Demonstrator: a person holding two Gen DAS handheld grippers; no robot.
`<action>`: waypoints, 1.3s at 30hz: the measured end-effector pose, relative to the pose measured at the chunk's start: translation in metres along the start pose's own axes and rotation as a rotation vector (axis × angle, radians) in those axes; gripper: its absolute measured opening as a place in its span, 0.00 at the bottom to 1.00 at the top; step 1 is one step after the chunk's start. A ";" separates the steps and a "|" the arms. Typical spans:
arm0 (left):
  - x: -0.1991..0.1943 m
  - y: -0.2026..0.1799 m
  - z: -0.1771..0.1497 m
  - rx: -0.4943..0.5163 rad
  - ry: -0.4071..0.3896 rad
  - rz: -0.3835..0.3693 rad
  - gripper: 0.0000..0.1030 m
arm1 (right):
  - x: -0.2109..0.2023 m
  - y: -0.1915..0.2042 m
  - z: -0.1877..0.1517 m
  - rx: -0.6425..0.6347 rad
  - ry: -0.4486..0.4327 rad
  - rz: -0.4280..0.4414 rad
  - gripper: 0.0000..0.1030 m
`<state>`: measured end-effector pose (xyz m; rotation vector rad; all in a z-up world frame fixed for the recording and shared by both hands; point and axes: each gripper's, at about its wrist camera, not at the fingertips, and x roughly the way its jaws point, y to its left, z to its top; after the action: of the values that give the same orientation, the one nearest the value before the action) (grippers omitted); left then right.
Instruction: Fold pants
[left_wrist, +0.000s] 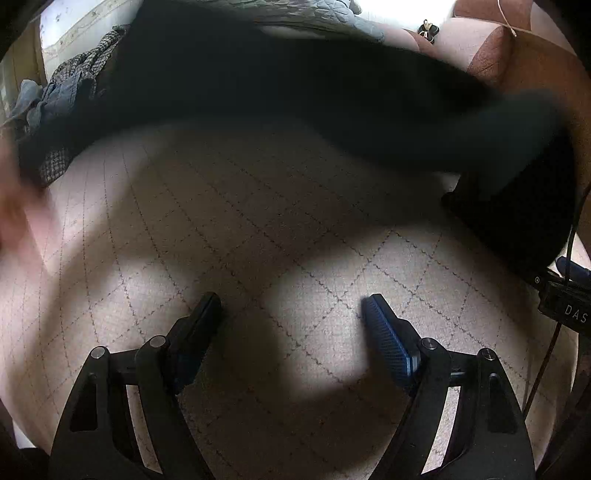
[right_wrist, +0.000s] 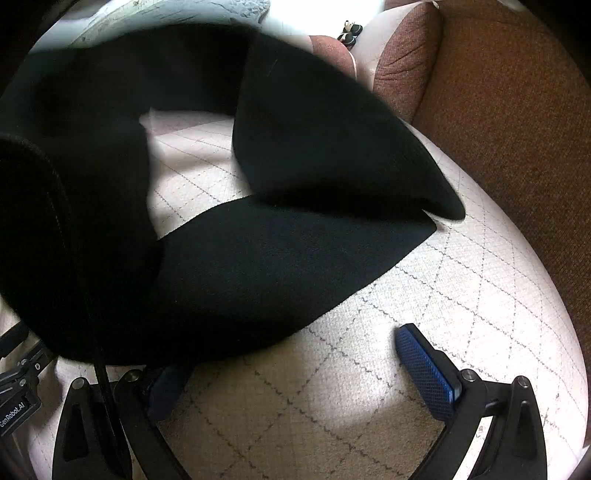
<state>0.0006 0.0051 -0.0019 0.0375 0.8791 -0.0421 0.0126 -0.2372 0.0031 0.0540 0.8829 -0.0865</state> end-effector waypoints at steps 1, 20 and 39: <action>0.001 0.000 0.000 0.000 0.005 0.000 0.79 | 0.000 0.001 0.000 0.000 0.001 -0.001 1.00; -0.004 0.000 0.002 0.042 0.040 -0.008 0.79 | 0.001 0.011 0.008 -0.004 0.010 -0.009 1.00; -0.074 0.018 -0.003 -0.012 -0.084 0.021 0.79 | -0.057 0.023 -0.008 -0.044 0.013 0.272 0.95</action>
<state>-0.0475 0.0245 0.0533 0.0334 0.7947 -0.0187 -0.0271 -0.2103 0.0421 0.1332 0.8831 0.1875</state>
